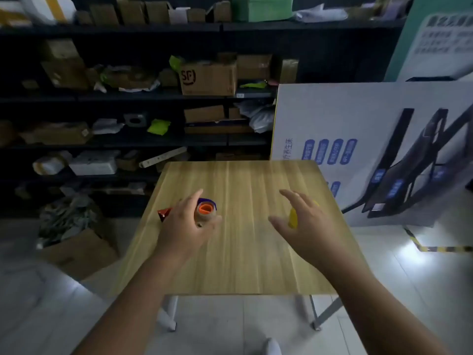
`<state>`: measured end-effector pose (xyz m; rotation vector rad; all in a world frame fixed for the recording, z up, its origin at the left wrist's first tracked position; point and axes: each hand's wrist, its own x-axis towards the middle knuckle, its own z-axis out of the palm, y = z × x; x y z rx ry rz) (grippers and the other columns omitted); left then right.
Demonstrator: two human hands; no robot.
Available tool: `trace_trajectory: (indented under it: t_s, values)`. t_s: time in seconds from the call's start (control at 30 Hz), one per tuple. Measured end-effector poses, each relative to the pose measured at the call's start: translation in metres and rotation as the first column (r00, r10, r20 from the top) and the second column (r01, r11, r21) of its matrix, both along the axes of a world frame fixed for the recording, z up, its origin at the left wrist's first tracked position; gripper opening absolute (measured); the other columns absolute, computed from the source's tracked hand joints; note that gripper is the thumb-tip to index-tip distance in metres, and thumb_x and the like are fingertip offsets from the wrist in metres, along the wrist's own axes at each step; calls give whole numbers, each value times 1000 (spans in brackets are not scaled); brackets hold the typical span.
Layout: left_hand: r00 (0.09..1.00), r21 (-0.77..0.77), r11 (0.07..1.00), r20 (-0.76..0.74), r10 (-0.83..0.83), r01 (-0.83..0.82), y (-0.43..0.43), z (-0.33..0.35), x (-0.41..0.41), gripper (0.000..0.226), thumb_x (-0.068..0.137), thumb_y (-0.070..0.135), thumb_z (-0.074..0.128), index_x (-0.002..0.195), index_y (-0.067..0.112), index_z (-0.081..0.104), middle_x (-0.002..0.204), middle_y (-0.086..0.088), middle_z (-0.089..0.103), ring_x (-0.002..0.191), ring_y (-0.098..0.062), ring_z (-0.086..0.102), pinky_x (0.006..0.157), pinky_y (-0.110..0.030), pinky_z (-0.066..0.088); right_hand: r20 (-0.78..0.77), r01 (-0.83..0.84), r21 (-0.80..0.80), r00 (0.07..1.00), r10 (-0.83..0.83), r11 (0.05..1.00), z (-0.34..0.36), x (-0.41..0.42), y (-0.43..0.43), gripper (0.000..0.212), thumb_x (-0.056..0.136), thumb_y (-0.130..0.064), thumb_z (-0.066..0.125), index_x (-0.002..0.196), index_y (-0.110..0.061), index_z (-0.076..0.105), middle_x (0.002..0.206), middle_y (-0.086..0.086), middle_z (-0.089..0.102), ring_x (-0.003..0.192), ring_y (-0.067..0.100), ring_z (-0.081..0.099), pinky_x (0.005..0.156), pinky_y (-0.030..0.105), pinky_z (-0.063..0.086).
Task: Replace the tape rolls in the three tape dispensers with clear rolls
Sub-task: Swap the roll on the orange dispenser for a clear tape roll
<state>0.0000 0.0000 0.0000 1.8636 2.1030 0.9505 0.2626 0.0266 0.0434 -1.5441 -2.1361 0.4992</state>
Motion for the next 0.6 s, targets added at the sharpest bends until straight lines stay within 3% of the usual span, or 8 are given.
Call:
trace_trajectory:
  t_s: [0.13,0.27,0.6]
  values:
    - [996,-91,993,24,82,-80,54,-14,-10,77,81,63,57,146,30,31,139,8,47,120,-9,49,88,-27,45,-40,-60,-59,998,58,996,-19,-4,68,69,90,-58,56,151,-35,30,154,-12,33,136,10,37,96,21,32]
    - [989,-143,980,43,143,-135,105,-23,-14,77,82,56,63,147,29,32,142,7,44,125,-12,46,89,-25,39,-78,-101,-111,993,93,989,-41,-20,137,70,90,-57,57,150,-35,29,155,-11,32,136,12,39,104,29,38]
    - [968,-313,923,38,246,-223,173,-111,-68,73,81,56,65,143,28,38,142,3,46,127,-17,48,97,-38,46,-8,-145,-236,989,147,961,-121,-77,212,71,91,-55,57,151,-31,29,155,-9,30,134,14,40,99,29,42]
